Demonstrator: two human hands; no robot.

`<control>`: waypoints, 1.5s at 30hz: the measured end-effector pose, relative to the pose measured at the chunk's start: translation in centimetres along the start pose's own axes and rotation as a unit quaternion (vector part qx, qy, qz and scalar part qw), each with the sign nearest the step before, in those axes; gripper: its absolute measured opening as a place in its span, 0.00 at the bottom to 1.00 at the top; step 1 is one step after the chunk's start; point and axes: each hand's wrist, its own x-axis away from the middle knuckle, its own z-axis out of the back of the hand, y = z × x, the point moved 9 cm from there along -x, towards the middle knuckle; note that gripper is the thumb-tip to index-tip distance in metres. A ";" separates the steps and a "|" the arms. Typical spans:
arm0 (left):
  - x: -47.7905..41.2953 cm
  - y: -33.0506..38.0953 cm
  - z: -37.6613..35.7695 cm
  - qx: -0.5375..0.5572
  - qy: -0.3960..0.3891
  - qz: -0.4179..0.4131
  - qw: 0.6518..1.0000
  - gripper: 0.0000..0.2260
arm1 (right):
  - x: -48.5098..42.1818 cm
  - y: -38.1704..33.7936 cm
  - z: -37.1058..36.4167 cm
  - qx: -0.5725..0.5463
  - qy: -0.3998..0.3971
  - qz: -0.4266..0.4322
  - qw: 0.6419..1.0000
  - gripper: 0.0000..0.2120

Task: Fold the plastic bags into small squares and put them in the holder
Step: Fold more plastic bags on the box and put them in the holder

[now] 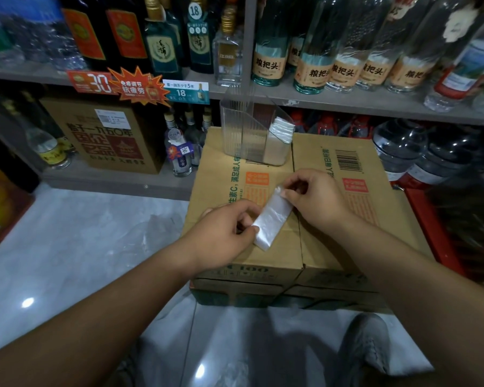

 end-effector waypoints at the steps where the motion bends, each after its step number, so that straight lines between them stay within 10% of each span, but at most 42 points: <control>1: 0.1 0.2 0.2 0.003 0.003 0.000 1.000 0.10 | 0.0 -0.2 -0.1 0.002 -0.005 0.005 1.000 0.03; 10: 0.0 -0.6 3.1 0.027 0.052 0.028 0.998 0.12 | 0.4 -0.3 -0.6 0.038 -0.036 -0.026 0.998 0.08; 18: 1.2 0.8 5.1 -0.202 0.147 -0.060 0.966 0.11 | 3.4 0.1 -0.4 0.058 0.005 -0.082 0.995 0.02; 24: 2.8 -1.1 -1.1 -0.355 -0.076 -0.018 0.931 0.36 | 4.0 0.2 0.4 0.084 0.005 -0.060 0.995 0.02; 28: 3.1 -2.0 -1.4 -0.420 -0.076 -0.018 0.904 0.41 | 4.2 -0.6 0.4 0.123 0.006 -0.001 0.992 0.02; 35: 3.1 -2.0 -1.6 -0.421 -0.068 -0.014 0.904 0.43 | 4.9 -1.4 2.1 0.111 0.078 0.042 0.990 0.06; 38: 3.1 -1.7 -1.5 -0.412 -0.056 -0.016 0.909 0.43 | 6.9 -3.7 -0.4 0.170 0.012 0.162 0.972 0.12; 45: 3.0 -1.0 -0.2 -0.275 -0.034 -0.028 0.960 0.37 | 6.9 -1.9 -1.0 0.188 -0.037 0.138 0.972 0.13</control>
